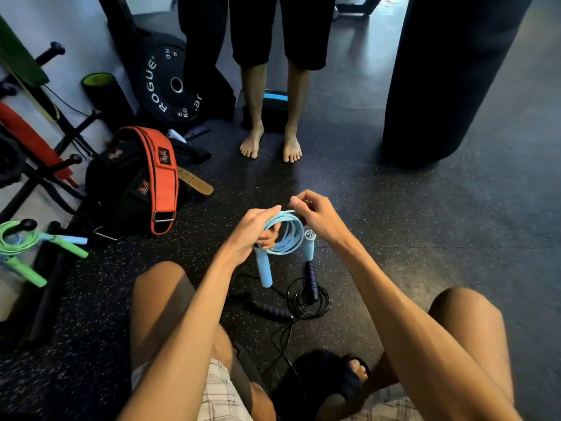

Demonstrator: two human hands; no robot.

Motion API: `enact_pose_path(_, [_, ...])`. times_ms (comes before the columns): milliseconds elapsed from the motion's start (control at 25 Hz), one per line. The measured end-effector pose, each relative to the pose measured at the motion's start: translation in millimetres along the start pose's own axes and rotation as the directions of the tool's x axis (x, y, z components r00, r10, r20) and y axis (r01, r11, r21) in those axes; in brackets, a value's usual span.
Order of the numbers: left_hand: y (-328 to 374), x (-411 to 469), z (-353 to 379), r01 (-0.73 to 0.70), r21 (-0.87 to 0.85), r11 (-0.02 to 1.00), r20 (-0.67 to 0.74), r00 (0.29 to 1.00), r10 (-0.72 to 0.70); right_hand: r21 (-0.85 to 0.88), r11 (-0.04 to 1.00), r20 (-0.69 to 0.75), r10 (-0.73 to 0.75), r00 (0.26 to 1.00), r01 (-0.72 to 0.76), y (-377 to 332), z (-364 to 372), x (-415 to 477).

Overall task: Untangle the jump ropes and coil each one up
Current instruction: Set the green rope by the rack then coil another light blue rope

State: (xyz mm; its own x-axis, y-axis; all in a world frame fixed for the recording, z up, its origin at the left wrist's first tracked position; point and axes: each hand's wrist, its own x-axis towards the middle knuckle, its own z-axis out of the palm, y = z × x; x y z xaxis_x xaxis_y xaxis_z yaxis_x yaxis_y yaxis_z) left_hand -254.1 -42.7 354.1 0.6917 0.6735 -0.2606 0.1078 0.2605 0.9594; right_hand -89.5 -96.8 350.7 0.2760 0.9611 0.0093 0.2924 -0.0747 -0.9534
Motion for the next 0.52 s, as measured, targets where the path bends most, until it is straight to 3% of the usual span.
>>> enact_pose_path(240, [2, -4, -5, -0.028, -0.398, 0.917, -0.068, 0.998, 0.001, 0.114, 0.986, 0.043, 0.119, 0.992, -0.123, 8, 8, -11])
enact_pose_path(400, [-9, -9, -18, -0.081, -0.507, 0.858, -0.136, 0.991, 0.013, 0.263, 0.933, 0.156, 0.21, 0.965, -0.246, 3, 29, -15])
enact_pose_path(520, [-19, -13, -36, -0.141, -0.543, 0.828, -0.278, 0.96, -0.019, 0.372, 0.879, 0.259, 0.21, 0.943, -0.298, -3, 55, -14])
